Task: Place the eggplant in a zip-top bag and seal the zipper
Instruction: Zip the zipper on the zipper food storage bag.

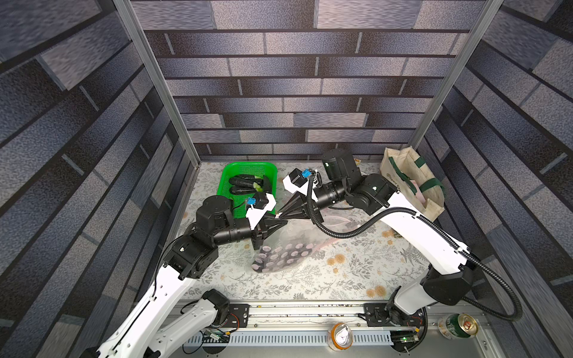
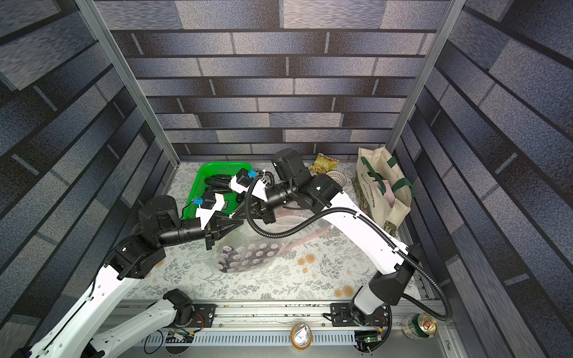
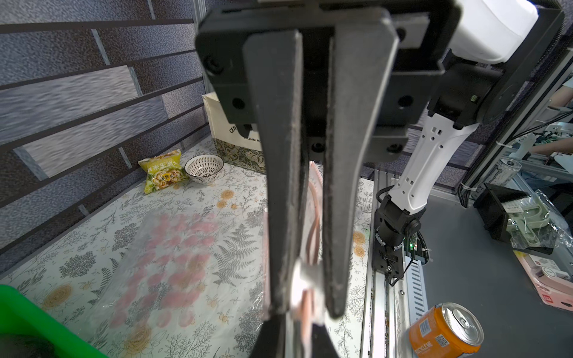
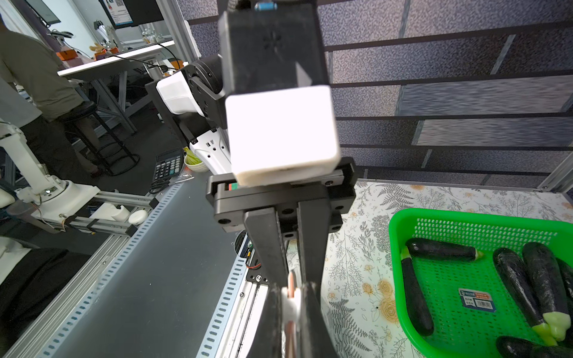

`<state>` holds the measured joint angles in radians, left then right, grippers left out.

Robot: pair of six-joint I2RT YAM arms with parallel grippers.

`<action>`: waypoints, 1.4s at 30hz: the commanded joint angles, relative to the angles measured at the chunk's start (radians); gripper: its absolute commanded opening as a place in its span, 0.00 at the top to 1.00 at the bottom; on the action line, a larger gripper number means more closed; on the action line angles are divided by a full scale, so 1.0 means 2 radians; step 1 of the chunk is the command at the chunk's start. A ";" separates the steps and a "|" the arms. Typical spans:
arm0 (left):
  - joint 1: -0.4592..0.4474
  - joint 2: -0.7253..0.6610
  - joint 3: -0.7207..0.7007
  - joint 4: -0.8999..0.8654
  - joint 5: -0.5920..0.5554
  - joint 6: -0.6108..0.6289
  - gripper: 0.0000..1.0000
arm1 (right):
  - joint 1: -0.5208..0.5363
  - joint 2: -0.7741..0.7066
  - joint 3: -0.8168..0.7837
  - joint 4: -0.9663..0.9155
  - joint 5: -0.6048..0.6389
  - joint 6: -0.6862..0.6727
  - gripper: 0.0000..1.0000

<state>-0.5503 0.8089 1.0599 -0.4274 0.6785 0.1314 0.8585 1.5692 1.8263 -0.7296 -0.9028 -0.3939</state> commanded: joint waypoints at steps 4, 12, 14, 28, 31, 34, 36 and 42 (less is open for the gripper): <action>-0.004 -0.006 0.011 0.011 -0.009 -0.001 0.70 | 0.005 -0.007 0.007 -0.005 0.000 -0.007 1.00; -0.006 -0.006 0.017 0.012 -0.013 -0.002 0.68 | 0.005 -0.007 0.007 -0.006 -0.001 -0.009 1.00; -0.006 -0.009 0.017 0.011 -0.019 -0.002 0.74 | 0.004 -0.008 0.006 -0.008 0.002 -0.011 1.00; 0.022 -0.039 0.017 0.007 -0.022 -0.028 0.98 | -0.004 -0.064 -0.060 0.001 0.055 -0.022 1.00; 0.028 -0.040 0.023 0.003 -0.027 -0.034 0.99 | -0.015 -0.079 -0.079 0.006 0.060 -0.017 1.00; 0.033 -0.039 0.032 -0.005 -0.025 -0.036 1.00 | -0.033 -0.098 -0.105 0.021 0.066 -0.010 1.00; 0.033 -0.038 0.036 -0.006 -0.024 -0.038 1.00 | -0.050 -0.109 -0.119 0.023 0.069 -0.009 1.00; 0.034 -0.039 0.058 -0.029 -0.075 -0.041 0.99 | -0.117 -0.150 -0.184 0.048 0.060 0.010 1.00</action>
<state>-0.4957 0.7517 1.1206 -0.4625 0.6071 0.0700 0.6868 1.3151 1.5211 -0.6357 -0.7937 -0.4076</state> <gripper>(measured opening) 0.048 0.094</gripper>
